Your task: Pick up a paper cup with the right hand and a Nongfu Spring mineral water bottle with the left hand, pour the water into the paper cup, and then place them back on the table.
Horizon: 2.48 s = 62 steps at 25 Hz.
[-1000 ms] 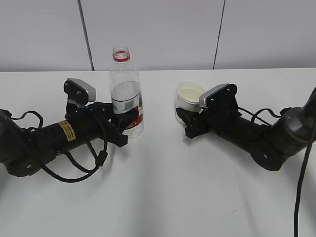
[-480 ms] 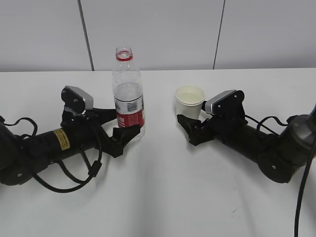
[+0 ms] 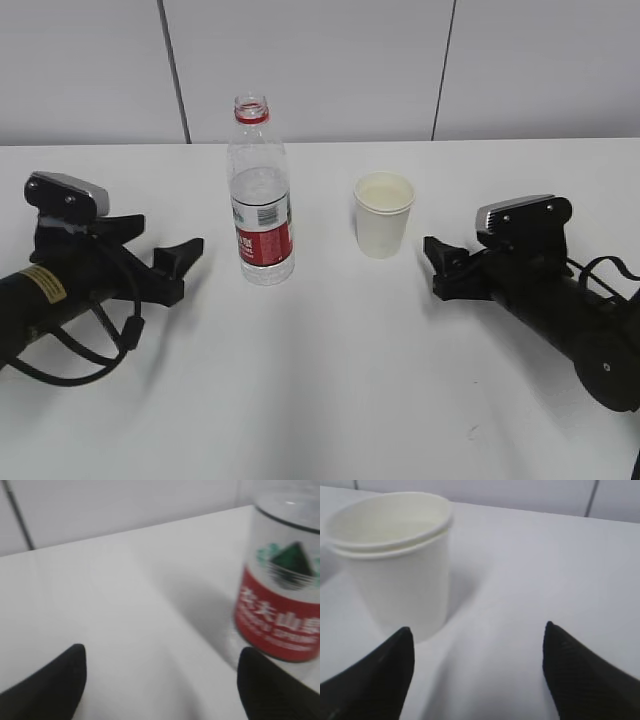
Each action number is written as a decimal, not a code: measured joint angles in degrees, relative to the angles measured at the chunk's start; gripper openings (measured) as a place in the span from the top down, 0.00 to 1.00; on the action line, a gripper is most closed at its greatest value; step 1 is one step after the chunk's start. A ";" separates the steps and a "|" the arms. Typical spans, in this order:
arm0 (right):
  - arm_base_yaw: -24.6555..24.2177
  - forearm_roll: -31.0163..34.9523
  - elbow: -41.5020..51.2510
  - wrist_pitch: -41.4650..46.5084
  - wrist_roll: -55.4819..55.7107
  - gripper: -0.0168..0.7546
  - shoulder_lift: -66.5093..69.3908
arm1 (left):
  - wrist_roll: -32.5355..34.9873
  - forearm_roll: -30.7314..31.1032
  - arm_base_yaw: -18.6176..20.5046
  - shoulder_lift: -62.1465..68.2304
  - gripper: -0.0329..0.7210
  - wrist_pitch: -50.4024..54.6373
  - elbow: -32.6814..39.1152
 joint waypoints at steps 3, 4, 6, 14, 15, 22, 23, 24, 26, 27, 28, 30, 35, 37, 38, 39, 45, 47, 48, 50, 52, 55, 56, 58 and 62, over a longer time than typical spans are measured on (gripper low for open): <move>-2.38 4.76 0.22 -0.09 -0.19 0.21 -0.56 | 4.62 -8.27 1.62 -2.14 0.21 2.22 0.05; -3.51 5.81 0.10 -0.13 -0.19 0.21 -0.56 | 7.35 -11.49 2.11 -2.67 0.21 2.60 0.05; -5.75 6.48 -0.80 -0.13 -0.19 0.21 -0.56 | 11.89 -16.90 3.36 -3.18 0.21 3.12 -0.33; -10.29 4.43 -9.12 18.06 2.51 0.21 -3.16 | 14.86 -24.87 9.05 -4.25 0.21 33.36 -12.36; -10.29 3.67 -10.40 23.22 3.25 0.21 -4.39 | 14.86 -25.21 9.68 -4.65 0.22 40.58 -14.72; -10.29 -1.02 -27.41 74.89 8.34 0.22 -13.39 | 14.86 -24.61 13.24 -5.41 0.28 92.62 -37.55; -10.29 -1.02 -30.46 82.19 8.01 0.22 -13.71 | 14.86 -23.85 13.29 -5.41 0.28 98.68 -40.56; -10.29 -1.02 -34.20 90.53 7.14 0.22 -13.79 | 14.86 -23.11 13.29 -5.41 0.28 103.32 -43.30; -10.43 -0.47 -40.42 103.98 4.37 0.22 -13.79 | 14.23 -20.64 13.35 -5.41 0.28 112.49 -47.63; -10.43 -0.03 -43.37 108.04 3.04 0.22 -13.79 | 13.39 -19.27 13.40 -5.41 0.28 116.15 -49.60; -10.43 0.44 -46.49 112.22 1.97 0.22 -13.79 | 12.76 -17.52 13.40 -5.41 0.28 118.65 -51.22; -10.43 1.46 -50.16 115.66 0.43 0.22 -13.79 | 11.62 -14.70 13.47 -5.92 0.28 121.83 -52.87; -10.43 4.07 -54.67 121.51 -3.70 0.22 -14.08 | 10.84 -13.64 13.54 -9.85 0.28 123.42 -53.16; -10.43 4.43 -54.39 124.10 -4.09 0.22 -14.88 | 10.84 -14.30 13.54 -12.42 0.28 124.06 -51.71; -10.43 5.10 -53.48 125.03 -4.48 0.22 -15.73 | 10.78 -14.49 13.54 -14.22 0.28 124.34 -50.14; -10.43 6.11 -52.03 125.27 -5.18 0.22 -16.75 | 10.79 -14.69 13.54 -15.90 0.28 124.48 -48.12; -10.43 13.01 -37.10 123.06 -9.45 0.22 -31.10 | 10.66 -17.00 13.54 -32.95 0.28 124.02 -32.77; -10.43 13.10 -30.96 122.31 -10.33 0.22 -36.92 | 10.66 -18.65 13.54 -39.79 0.28 123.45 -27.10; -10.43 13.10 -28.10 121.97 -10.55 0.22 -39.30 | 10.66 -19.16 13.54 -43.70 0.28 122.89 -23.90; -10.43 13.10 -21.78 120.92 -11.18 0.22 -44.97 | 10.50 -19.57 13.54 -50.88 0.28 122.30 -18.29; -10.43 13.10 -17.32 120.36 -11.51 0.22 -49.64 | 9.94 -19.63 13.54 -58.30 0.28 122.32 -13.12; -10.43 13.10 -13.00 120.24 -11.90 0.22 -55.17 | 9.25 -19.63 13.54 -67.44 0.28 123.12 -7.93; -10.43 13.10 -11.80 120.24 -11.89 0.22 -56.81 | 9.06 -19.63 13.54 -70.27 0.28 123.80 -6.60; -10.43 13.10 -9.53 120.12 -12.02 0.22 -59.76 | 8.92 -19.63 13.54 -75.07 0.29 125.68 -4.40; -10.43 13.10 -3.89 120.12 -12.14 0.22 -65.94 | 8.80 -19.67 13.54 -83.96 0.30 127.81 -0.23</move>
